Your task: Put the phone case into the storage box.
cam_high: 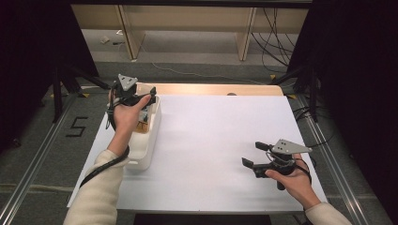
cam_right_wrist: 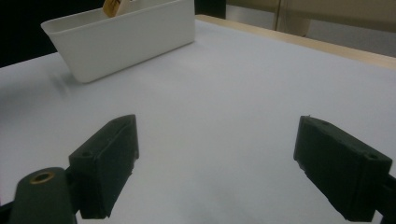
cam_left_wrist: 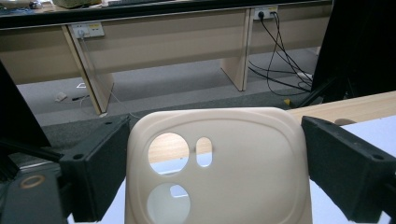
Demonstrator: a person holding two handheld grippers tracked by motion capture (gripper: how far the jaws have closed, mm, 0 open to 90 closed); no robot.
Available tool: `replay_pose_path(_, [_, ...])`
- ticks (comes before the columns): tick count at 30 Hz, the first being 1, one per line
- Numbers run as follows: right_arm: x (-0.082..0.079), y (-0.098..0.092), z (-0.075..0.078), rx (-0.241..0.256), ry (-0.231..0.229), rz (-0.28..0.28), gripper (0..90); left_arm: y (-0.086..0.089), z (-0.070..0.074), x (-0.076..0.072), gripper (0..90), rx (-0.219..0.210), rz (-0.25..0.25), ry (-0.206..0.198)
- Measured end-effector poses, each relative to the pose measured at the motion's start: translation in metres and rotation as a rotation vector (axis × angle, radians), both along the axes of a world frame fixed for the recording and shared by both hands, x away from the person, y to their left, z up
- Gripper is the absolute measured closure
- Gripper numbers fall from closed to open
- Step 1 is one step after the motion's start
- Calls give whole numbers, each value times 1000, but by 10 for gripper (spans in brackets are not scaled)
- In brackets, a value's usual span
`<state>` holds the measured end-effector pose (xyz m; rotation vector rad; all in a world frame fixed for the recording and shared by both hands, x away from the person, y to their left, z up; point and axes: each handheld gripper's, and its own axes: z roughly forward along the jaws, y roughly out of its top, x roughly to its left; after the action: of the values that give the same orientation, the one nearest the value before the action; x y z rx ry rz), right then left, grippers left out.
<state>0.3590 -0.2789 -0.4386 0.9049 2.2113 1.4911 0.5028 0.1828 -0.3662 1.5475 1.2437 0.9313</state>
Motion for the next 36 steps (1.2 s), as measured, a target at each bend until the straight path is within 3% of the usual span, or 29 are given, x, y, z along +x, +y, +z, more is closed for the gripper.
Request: replay_pose_path(36, [0, 1, 0, -4, 4, -5, 150, -3, -7, 10, 109, -14, 3, 25])
